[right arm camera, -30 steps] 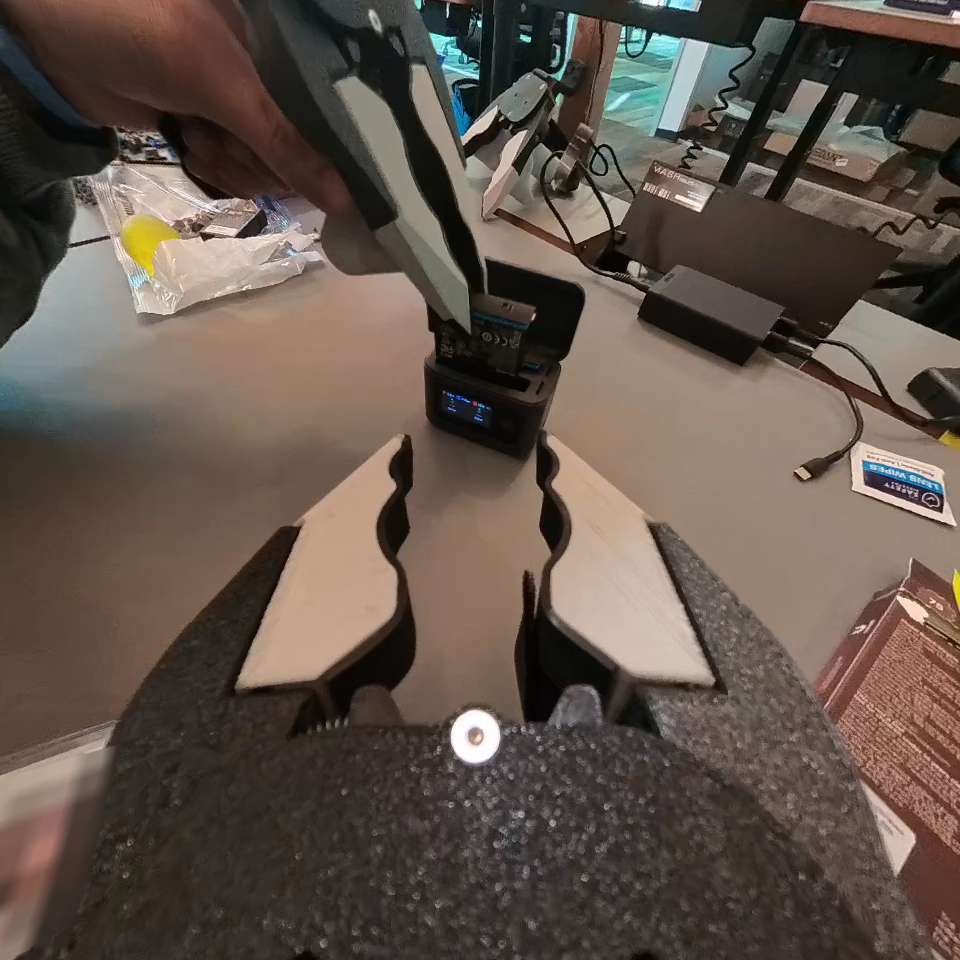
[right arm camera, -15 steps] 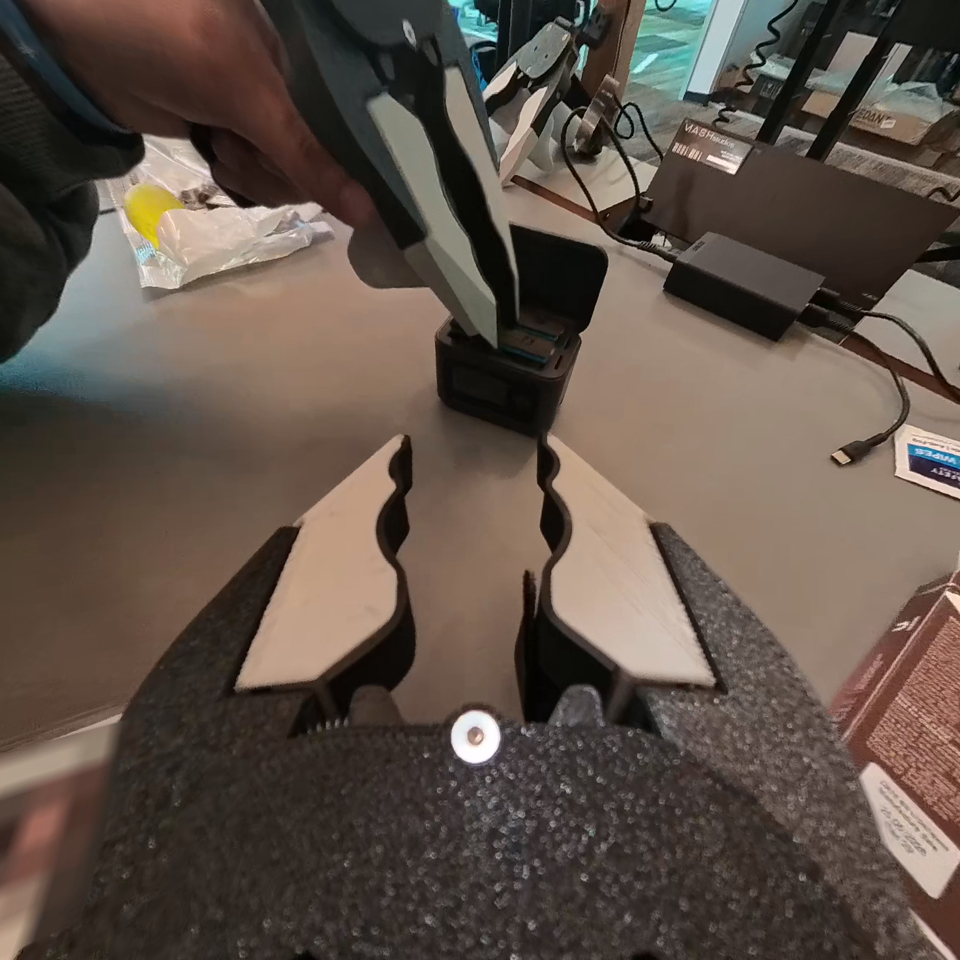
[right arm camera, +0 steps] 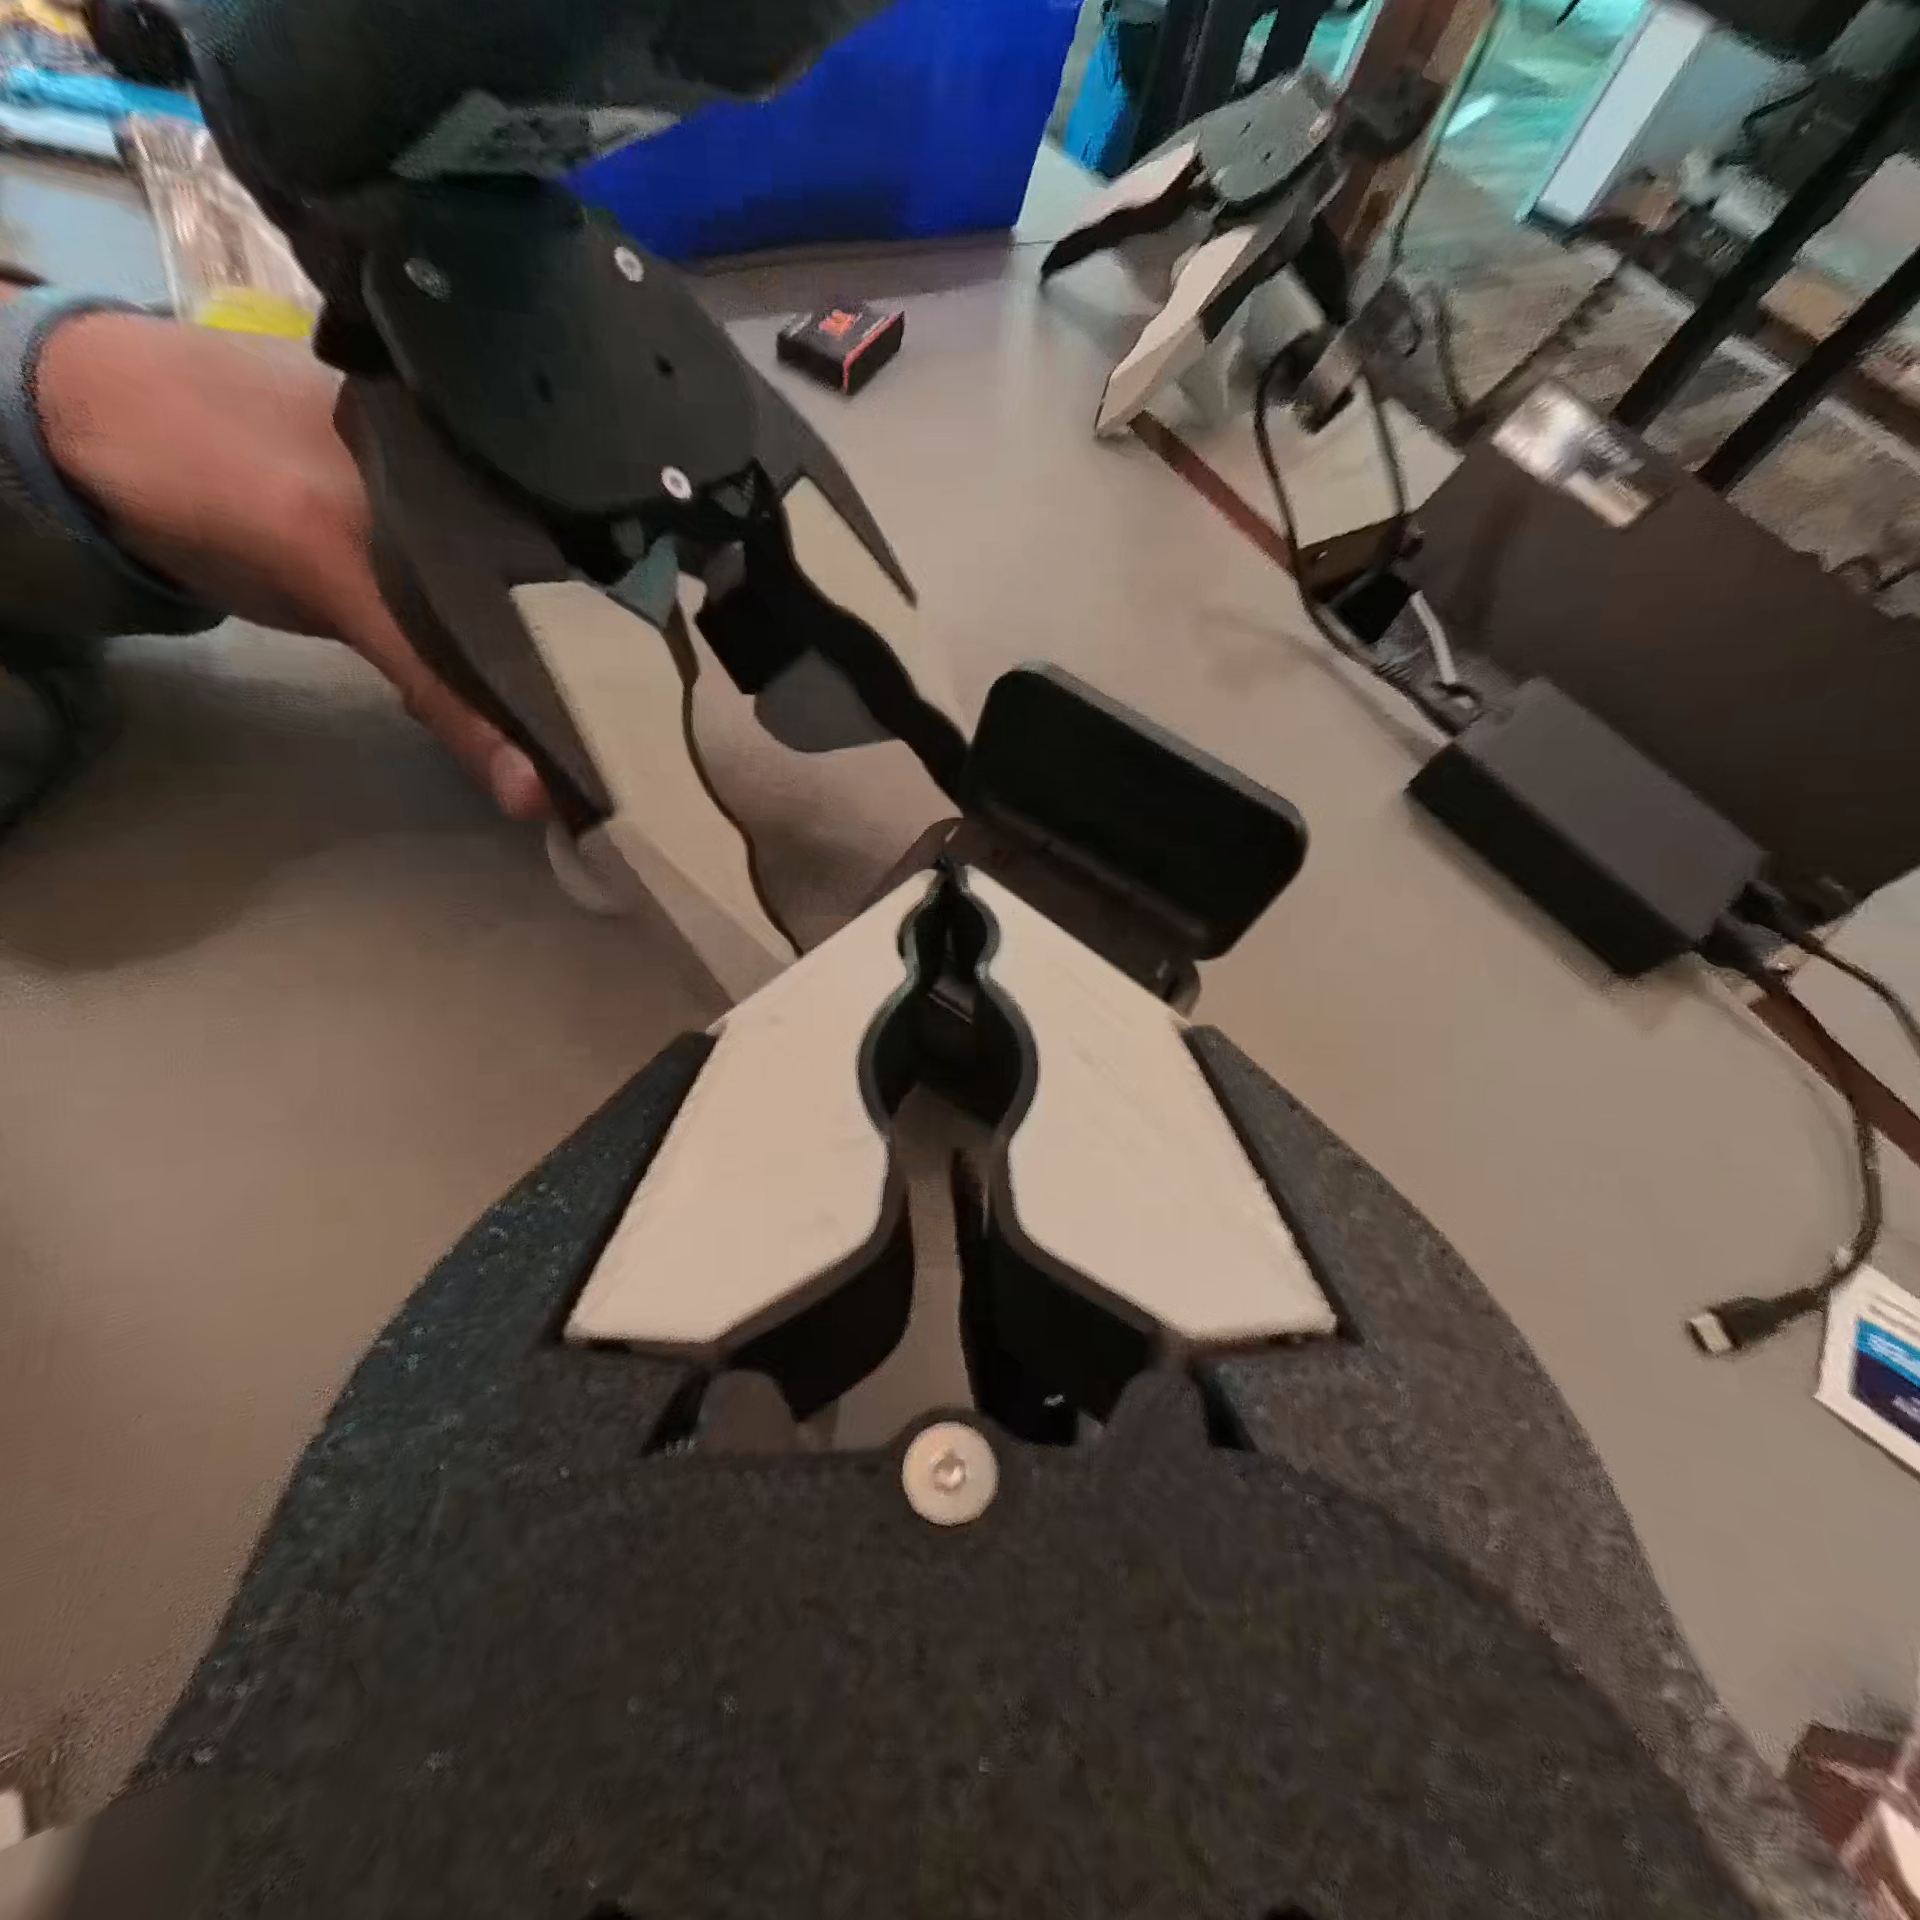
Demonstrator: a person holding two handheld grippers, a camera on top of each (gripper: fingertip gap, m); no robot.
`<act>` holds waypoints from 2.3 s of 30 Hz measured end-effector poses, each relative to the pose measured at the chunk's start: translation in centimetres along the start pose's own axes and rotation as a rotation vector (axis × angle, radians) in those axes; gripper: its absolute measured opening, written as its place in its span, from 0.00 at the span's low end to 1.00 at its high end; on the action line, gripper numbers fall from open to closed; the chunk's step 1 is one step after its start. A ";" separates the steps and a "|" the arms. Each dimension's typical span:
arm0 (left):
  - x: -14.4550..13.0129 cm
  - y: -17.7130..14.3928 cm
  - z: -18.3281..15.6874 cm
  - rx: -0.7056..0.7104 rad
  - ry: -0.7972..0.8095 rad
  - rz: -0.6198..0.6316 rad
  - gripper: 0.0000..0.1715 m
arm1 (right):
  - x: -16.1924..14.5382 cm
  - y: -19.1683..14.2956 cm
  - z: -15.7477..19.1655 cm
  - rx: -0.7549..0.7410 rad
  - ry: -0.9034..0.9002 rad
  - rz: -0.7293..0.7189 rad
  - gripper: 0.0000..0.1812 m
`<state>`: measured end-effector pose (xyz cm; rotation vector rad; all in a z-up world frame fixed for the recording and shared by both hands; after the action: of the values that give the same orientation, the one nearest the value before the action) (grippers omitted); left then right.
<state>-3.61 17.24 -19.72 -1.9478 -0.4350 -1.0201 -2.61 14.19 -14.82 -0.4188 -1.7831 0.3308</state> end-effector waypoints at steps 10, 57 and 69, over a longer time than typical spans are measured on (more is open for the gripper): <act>-0.1 1.0 0.2 0.031 0.075 0.025 0.32 | -1.3 1.7 0.3 0.014 -0.018 0.131 0.00; 0.7 0.0 2.1 -0.294 -0.438 -0.092 0.31 | -5.2 -2.5 -3.6 0.096 0.607 0.022 0.11; 0.8 -0.3 3.3 -0.373 -0.512 -0.079 0.31 | -3.9 1.7 -5.9 0.156 0.632 -0.009 0.16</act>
<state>-1.70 20.02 -19.84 -2.5552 -0.6413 -0.6708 4.19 13.96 -17.48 -0.3536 -1.1340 0.2877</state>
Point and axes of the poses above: each gripper's, where its closed fingertips meet, y out along the fingers, x out of its top, z = x × y across the jaws, the point moved 2 cm from there along -y, back along the fingers, and after that the axes turned 9 degrees about -x, right-handed, at the moved point
